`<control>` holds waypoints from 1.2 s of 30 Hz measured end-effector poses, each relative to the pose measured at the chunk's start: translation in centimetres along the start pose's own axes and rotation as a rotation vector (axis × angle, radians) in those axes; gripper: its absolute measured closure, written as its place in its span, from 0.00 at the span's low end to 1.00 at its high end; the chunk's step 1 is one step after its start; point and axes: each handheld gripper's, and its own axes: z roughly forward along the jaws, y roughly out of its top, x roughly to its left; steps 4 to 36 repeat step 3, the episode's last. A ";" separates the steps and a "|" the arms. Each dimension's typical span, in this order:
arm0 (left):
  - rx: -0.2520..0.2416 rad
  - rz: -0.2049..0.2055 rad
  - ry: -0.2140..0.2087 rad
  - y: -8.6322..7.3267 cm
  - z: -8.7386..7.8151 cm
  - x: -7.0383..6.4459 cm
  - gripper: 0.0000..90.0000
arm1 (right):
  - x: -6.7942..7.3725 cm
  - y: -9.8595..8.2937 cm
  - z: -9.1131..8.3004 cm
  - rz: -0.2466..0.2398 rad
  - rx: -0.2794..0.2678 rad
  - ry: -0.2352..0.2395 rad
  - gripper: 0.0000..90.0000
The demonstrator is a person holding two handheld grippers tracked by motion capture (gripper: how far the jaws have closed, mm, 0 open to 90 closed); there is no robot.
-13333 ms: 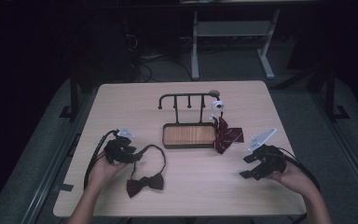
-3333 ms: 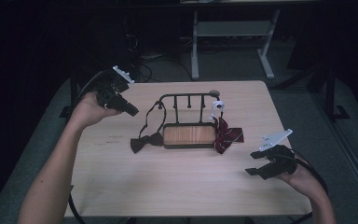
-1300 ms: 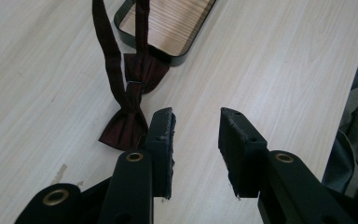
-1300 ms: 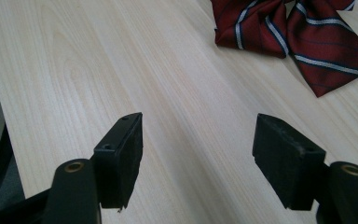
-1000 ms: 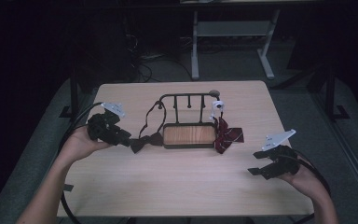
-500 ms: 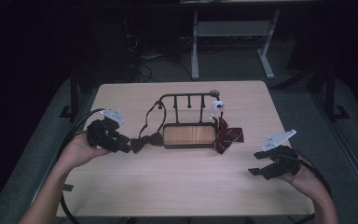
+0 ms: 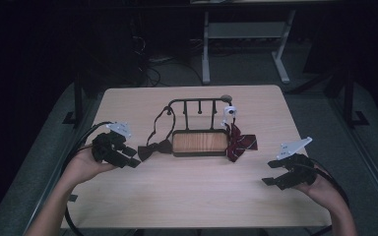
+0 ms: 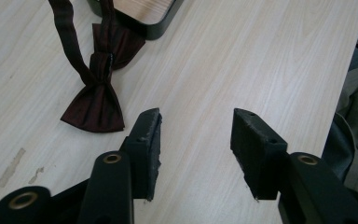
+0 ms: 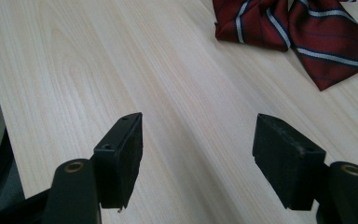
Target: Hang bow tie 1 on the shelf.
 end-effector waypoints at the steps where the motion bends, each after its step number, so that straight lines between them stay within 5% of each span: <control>1: 0.001 -0.004 -0.001 -0.1 0.1 0.0 0.57 | 0.0 0.0 0.0 0.000 0.001 0.000 0.37; 36: 0.000 0.005 0.002 -0.3 0.1 0.0 0.56 | 0.0 -0.1 0.1 0.001 -0.001 0.001 0.36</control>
